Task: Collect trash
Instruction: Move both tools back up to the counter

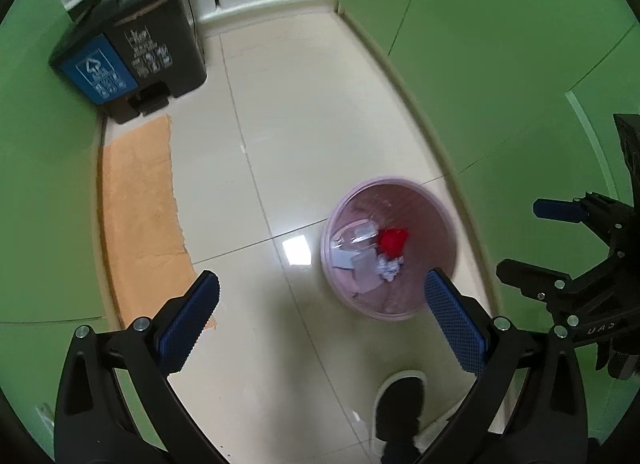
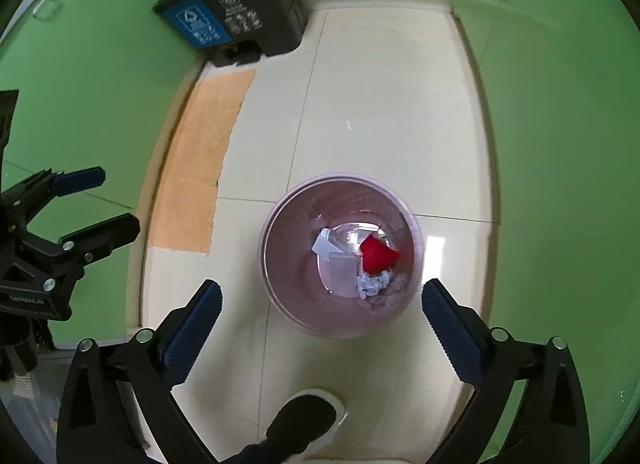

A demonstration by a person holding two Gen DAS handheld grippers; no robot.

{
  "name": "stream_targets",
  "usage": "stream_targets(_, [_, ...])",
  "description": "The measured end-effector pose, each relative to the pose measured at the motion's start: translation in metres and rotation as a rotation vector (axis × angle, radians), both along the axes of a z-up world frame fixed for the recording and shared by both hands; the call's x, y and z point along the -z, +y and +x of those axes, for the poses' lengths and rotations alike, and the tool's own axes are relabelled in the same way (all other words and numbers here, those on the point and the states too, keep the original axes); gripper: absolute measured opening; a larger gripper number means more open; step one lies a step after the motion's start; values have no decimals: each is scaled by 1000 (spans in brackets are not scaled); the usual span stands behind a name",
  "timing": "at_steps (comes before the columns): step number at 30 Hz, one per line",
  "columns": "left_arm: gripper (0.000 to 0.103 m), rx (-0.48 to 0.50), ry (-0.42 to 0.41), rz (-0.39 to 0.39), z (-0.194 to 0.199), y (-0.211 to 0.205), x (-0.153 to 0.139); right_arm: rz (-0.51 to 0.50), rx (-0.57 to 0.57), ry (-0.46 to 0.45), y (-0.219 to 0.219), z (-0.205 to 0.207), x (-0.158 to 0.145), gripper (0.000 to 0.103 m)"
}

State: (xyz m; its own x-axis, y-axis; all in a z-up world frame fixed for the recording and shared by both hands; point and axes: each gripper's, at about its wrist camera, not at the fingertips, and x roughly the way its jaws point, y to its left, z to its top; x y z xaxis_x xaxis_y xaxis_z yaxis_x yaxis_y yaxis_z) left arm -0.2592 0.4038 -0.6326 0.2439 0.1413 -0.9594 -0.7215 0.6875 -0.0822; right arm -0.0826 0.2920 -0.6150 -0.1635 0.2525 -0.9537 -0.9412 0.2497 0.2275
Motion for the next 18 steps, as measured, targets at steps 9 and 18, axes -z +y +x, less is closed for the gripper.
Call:
stream_targets(9, [100, 32, -18, -55, 13, -35, -153, 54, 85, -14, -34, 9, -175, 97])
stream_targets(18, [100, 109, -40, 76, 44, -73, -339, 169, 227, -39, -103, 24, -375, 97])
